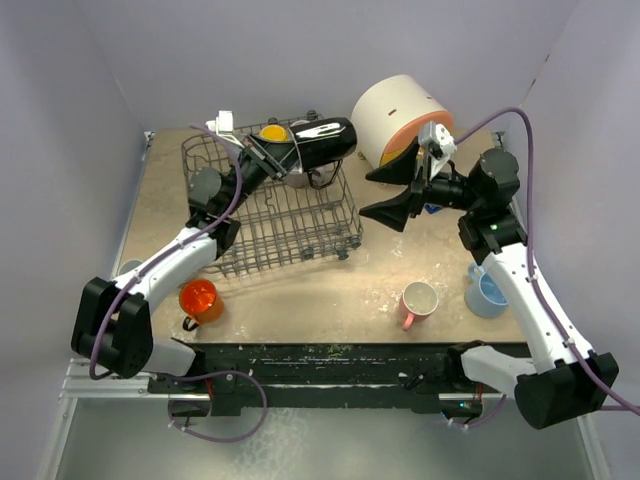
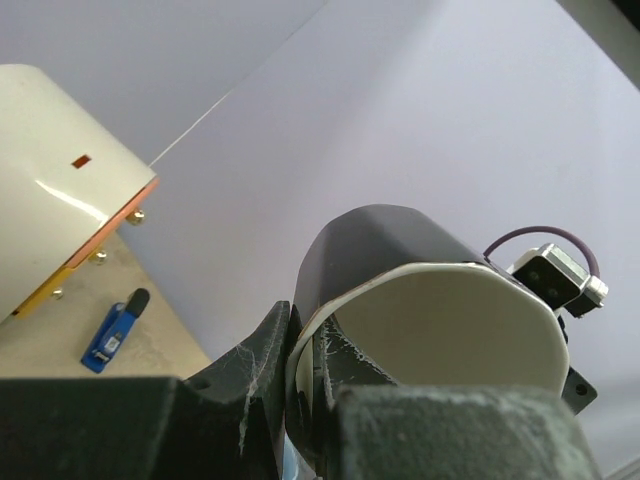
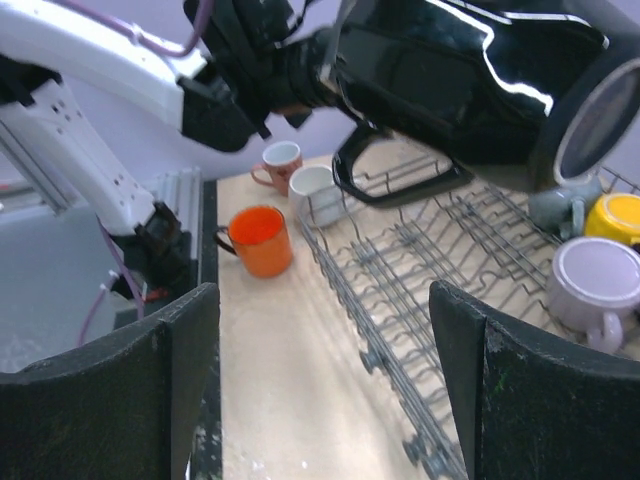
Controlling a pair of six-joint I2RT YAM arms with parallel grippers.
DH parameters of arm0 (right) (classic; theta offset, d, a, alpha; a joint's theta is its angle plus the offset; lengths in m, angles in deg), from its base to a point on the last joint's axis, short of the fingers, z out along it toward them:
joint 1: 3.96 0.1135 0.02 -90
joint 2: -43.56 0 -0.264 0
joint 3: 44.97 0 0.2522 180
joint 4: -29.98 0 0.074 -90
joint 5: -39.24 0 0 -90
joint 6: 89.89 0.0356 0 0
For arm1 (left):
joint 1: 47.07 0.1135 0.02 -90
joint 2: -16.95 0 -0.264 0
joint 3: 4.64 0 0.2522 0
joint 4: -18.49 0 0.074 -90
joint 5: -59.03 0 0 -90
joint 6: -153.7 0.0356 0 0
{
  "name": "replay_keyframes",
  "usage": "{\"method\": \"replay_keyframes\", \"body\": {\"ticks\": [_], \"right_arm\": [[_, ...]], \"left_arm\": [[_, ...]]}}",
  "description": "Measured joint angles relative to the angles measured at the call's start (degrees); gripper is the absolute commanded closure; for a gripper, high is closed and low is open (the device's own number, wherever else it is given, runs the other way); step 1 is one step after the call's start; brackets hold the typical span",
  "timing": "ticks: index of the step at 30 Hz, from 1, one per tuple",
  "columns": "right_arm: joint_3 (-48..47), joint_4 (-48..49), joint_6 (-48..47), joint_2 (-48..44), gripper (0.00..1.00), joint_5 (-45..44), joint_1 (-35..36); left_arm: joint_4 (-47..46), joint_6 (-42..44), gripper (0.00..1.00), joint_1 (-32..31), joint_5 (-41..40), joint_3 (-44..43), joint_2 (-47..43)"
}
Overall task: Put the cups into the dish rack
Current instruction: Turn the cup upside down in the dish rack.
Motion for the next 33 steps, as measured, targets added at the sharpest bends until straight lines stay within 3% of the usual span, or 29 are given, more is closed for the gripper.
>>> {"method": "replay_keyframes", "body": {"ticks": [7, 16, 25, 33], "right_arm": [[0.2, 12.7, 18.0, 2.5, 0.13, -4.2, 3.2], [2.6, 20.2, 34.6, 5.9, 0.13, -7.9, 4.0], [2.7, 27.1, 44.0, 10.1, 0.17, -13.0, 7.3], [2.7, 28.9, 47.8, 11.3, 0.26, -15.1, 8.4]], "left_arm": [[-6.0, -2.6, 1.00, -4.7, -4.1, -2.4, 3.8], [-13.4, -4.3, 1.00, -6.6, -7.1, -4.3, 7.2], [-15.6, -3.4, 1.00, -8.6, -8.2, -5.2, 9.1], [-17.1, -2.0, 1.00, -8.8, -8.8, -5.2, 9.1]]}}
